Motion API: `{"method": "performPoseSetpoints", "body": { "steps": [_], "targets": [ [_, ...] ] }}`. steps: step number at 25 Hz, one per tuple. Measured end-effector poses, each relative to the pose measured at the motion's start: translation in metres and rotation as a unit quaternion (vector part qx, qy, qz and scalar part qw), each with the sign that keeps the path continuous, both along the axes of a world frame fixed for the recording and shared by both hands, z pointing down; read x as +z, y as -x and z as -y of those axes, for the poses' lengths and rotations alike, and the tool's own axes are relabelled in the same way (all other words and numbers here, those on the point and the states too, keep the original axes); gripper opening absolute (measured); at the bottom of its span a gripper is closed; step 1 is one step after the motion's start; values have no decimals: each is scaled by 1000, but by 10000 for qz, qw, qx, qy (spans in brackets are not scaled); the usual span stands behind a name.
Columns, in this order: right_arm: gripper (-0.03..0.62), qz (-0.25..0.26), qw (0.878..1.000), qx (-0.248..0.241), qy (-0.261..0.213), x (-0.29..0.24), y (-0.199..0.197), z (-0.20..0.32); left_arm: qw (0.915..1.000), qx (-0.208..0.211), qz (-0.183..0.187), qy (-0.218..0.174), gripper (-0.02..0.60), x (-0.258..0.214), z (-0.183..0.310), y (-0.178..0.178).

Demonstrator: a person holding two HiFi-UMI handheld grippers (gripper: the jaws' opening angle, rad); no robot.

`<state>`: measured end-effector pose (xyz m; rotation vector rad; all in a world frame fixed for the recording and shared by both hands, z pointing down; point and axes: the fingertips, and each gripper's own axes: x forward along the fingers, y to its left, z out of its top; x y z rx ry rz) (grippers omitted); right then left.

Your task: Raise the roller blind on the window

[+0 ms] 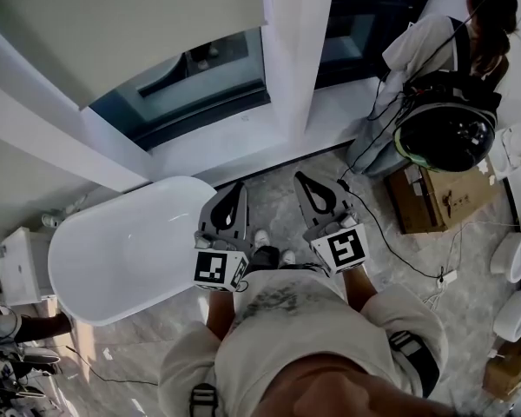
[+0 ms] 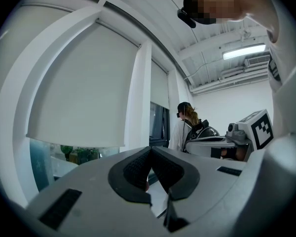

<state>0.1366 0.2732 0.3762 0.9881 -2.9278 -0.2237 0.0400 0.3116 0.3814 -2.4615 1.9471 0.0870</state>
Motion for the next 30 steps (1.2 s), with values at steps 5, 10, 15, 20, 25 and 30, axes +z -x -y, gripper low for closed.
{"method": "performPoseSetpoints", "body": {
  "steps": [5,10,15,20,25,30],
  "targets": [
    [61,-41,10000,-5,-22,6,11,18,10000,-6,11,-22,9,4,18,9],
    [61,-76,9999,93,33,10,25,41,10000,23,4,-23,9,6,42,26],
    [61,-147,9998,162,34,10,42,67,10000,54,-26,-6,9,7,68,47],
    [61,-211,9995,215,4,10,61,88,9999,115,-54,22,9,10,91,66],
    [61,-327,9988,351,134,13,77,108,9997,199,-116,21,9,10,113,84],
    [61,-339,9985,427,-21,10,90,125,9994,316,-123,15,9,10,130,96]
  ]
}}
